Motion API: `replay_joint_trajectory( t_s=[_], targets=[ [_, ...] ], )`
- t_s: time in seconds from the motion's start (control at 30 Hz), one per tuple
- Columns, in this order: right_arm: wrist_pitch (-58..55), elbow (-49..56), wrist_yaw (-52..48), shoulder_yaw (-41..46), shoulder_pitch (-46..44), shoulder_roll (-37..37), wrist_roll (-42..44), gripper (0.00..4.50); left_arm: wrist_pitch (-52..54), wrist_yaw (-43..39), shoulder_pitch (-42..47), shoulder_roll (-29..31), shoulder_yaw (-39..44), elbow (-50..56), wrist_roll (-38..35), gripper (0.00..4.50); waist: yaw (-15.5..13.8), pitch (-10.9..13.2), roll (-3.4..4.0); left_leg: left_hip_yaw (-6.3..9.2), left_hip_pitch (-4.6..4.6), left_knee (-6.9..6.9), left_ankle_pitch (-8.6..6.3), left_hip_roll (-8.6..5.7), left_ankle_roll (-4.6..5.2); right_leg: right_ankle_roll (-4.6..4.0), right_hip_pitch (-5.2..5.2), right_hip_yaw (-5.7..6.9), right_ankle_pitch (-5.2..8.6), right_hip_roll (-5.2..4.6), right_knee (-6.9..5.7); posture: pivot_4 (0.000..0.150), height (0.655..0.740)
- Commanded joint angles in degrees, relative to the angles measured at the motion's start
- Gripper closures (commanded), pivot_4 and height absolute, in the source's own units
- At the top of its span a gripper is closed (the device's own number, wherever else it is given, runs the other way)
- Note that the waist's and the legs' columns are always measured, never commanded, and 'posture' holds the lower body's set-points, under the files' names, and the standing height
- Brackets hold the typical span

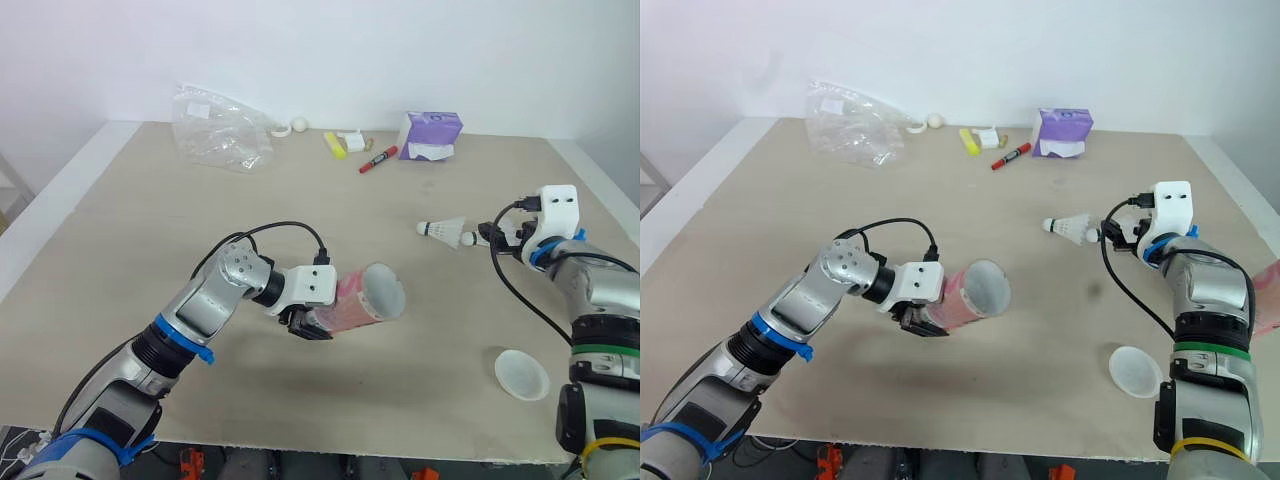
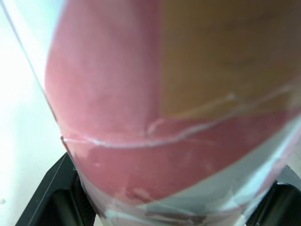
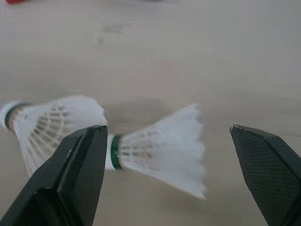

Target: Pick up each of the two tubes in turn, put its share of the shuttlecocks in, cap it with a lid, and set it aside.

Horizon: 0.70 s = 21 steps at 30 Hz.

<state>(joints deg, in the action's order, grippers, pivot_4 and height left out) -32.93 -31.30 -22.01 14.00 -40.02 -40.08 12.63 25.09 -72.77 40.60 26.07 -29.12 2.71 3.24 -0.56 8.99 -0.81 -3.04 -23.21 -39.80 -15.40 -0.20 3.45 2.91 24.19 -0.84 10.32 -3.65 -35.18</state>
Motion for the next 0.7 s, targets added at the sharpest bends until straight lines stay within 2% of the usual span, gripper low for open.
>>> replay_joint_trajectory(
  t_s=[0.03,0.23,0.7],
  targets=[
    [0.01,-1.37,2.04,2.25,-1.41,0.30,0.33,0.03,0.61,0.31,-1.30,-0.33,-2.15,-0.17,0.10,1.13,0.01,0.00,0.00,-0.01,0.00,0.01,-0.02,-0.03,0.03,0.02,0.00,-0.01,0.01,-0.04,0.00,0.150,0.7400],
    [1.04,-1.48,1.78,1.08,-0.90,0.45,-0.43,0.03,1.32,0.69,-1.81,-0.15,-2.04,0.60,0.09,1.13,0.02,0.00,0.03,-0.04,-0.02,0.01,-0.06,-0.07,0.10,0.05,0.00,-0.04,0.03,-0.09,0.02,0.150,0.7400],
    [-3.55,9.52,-4.14,1.28,5.14,0.09,1.69,0.03,1.39,1.06,-2.02,-0.03,-2.28,0.63,0.04,1.13,0.02,-0.01,0.05,-0.03,-0.01,0.00,-0.06,-0.07,0.11,0.08,0.00,-0.03,0.01,-0.08,0.02,0.150,0.7400]
  ],
)
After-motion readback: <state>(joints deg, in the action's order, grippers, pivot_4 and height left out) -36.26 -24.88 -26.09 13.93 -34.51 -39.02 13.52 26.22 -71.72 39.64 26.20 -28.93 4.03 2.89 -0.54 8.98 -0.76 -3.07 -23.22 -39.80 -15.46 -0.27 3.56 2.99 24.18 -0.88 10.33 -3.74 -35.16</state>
